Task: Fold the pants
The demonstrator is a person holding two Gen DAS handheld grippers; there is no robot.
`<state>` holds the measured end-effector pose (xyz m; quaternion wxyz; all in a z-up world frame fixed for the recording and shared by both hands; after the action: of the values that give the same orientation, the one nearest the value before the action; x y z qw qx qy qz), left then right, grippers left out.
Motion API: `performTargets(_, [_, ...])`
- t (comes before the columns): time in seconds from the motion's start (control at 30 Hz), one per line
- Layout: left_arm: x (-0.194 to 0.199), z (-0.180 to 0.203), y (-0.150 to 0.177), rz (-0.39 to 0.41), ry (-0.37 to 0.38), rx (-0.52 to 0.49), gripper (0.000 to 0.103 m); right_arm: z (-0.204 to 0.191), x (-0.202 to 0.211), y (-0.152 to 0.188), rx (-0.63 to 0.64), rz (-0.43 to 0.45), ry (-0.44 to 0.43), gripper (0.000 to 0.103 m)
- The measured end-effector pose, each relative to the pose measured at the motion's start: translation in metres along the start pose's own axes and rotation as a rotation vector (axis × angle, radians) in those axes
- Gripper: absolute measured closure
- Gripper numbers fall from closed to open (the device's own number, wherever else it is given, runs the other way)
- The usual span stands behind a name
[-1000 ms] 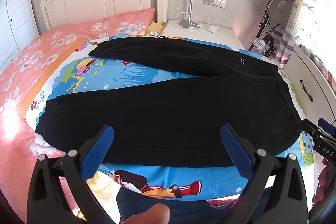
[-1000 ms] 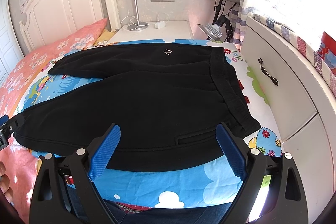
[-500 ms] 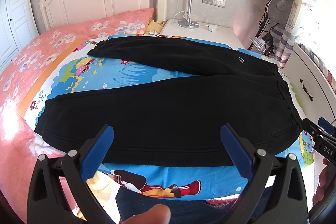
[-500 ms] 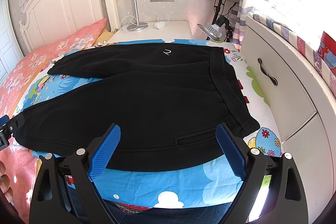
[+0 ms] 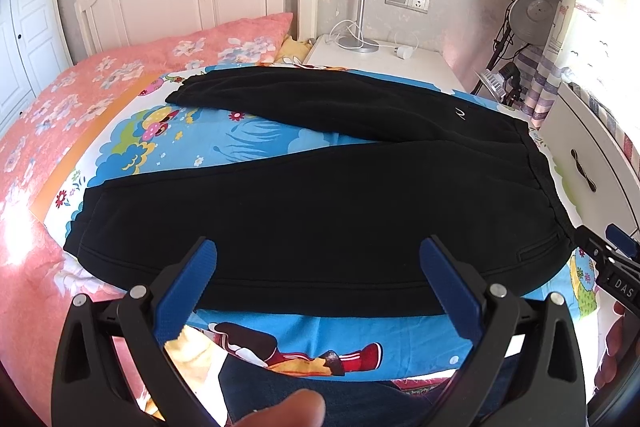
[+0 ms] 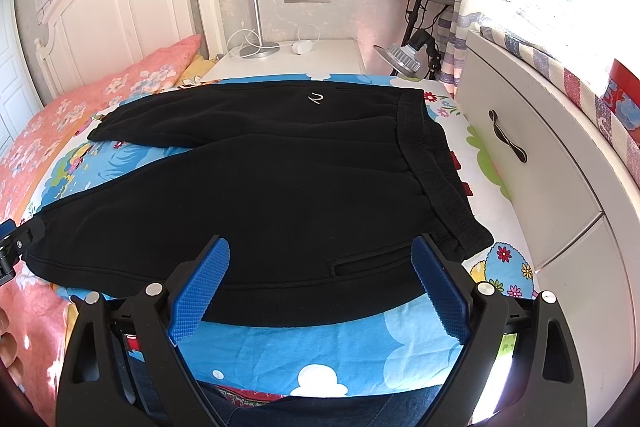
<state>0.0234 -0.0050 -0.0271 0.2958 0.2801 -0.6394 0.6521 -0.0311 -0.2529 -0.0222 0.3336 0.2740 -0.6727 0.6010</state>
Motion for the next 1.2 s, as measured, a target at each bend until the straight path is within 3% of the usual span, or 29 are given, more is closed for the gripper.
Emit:
performTargets(0.47, [-0.004, 0.003, 0.004, -0.001, 0.009, 0.002, 0.001, 0.001, -0.004, 0.003, 0.0, -0.002, 0.008, 0.014])
performTargets(0.7, [-0.007, 0.002, 0.009, 0.036, 0.153, 0.066, 0.002, 0.02, -0.03, -0.011, -0.013, -0.026, -0.026, 0.011])
performTargets(0.8, [-0.011, 0.005, 0.012, 0.059, 0.216, 0.07, 0.002, 0.047, -0.061, -0.044, -0.031, -0.049, -0.043, 0.011])
performTargets(0.9, [-0.022, 0.009, 0.014, 0.027, 0.226, 0.042, 0.002, 0.081, -0.112, -0.096, -0.028, -0.103, -0.084, 0.011])
performTargets(0.97, [-0.03, 0.01, 0.016, -0.016, 0.29, 0.05, 0.002, 0.107, -0.154, -0.134, -0.051, -0.173, -0.151, 0.011])
performTargets(1.07, [-0.038, 0.007, 0.017, -0.035, 0.367, 0.089, 0.002, 0.144, -0.212, -0.178, -0.062, -0.215, -0.11, 0.011])
performTargets(1.2, [-0.049, -0.001, 0.018, -0.046, 0.346, 0.084, 0.002, 0.177, -0.278, -0.205, -0.046, -0.286, -0.049, 0.014])
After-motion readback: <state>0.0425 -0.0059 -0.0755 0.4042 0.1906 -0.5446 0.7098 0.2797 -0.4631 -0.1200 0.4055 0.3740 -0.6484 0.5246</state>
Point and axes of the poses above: each gripper's, at about its wrist camera, not at the fingertips, and x roughly against the way its jaws point, z to its right, y to its underside, the point moved 3 cm from there along -x, roughly the way its jaws point
